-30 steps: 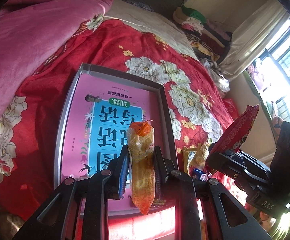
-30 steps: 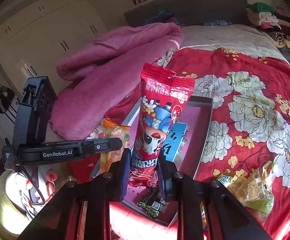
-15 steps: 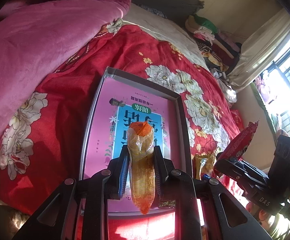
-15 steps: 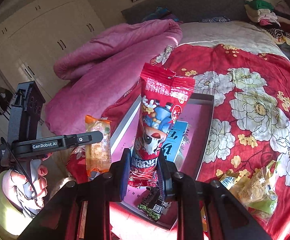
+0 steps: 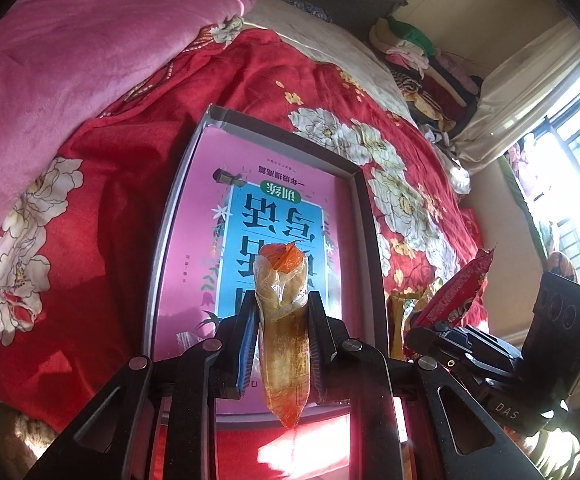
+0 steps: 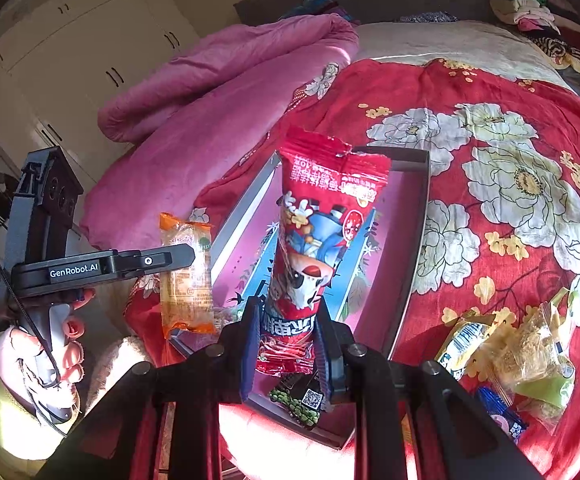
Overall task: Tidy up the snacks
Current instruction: 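Lower the corn stick bag with the left tool while the right tool lowers the red bag into the tray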
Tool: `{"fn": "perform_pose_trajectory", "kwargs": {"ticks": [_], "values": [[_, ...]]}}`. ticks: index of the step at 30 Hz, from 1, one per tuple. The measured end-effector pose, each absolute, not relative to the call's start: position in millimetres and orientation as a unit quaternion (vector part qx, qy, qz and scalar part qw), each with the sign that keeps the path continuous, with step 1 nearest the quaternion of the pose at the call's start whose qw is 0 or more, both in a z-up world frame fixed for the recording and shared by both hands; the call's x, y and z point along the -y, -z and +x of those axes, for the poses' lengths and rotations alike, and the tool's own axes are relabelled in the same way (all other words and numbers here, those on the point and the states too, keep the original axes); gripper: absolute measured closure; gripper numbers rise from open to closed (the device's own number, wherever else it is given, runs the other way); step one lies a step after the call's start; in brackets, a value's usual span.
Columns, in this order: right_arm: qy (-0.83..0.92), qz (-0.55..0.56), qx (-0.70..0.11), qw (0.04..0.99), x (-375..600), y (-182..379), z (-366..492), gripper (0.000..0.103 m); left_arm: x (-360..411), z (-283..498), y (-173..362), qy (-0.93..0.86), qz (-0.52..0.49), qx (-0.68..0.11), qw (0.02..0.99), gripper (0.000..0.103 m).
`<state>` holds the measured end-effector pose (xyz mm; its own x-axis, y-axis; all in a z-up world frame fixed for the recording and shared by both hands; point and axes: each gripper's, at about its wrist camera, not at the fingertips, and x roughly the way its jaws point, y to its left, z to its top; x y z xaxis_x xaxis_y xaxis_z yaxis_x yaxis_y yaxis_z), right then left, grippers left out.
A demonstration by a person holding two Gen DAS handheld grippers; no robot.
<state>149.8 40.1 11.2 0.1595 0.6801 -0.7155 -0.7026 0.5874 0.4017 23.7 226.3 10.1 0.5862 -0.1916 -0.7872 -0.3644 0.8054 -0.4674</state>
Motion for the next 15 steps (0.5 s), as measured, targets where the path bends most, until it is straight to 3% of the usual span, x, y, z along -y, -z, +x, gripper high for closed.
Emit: {"fn": "perform_pose_trajectory", "kwargs": {"ticks": [15], "values": [[-0.428,-0.029,-0.516,0.741,-26,21,142,0.078,-179,41,10,-0.011,-0.27,-0.49,0.829,0.079]]}}
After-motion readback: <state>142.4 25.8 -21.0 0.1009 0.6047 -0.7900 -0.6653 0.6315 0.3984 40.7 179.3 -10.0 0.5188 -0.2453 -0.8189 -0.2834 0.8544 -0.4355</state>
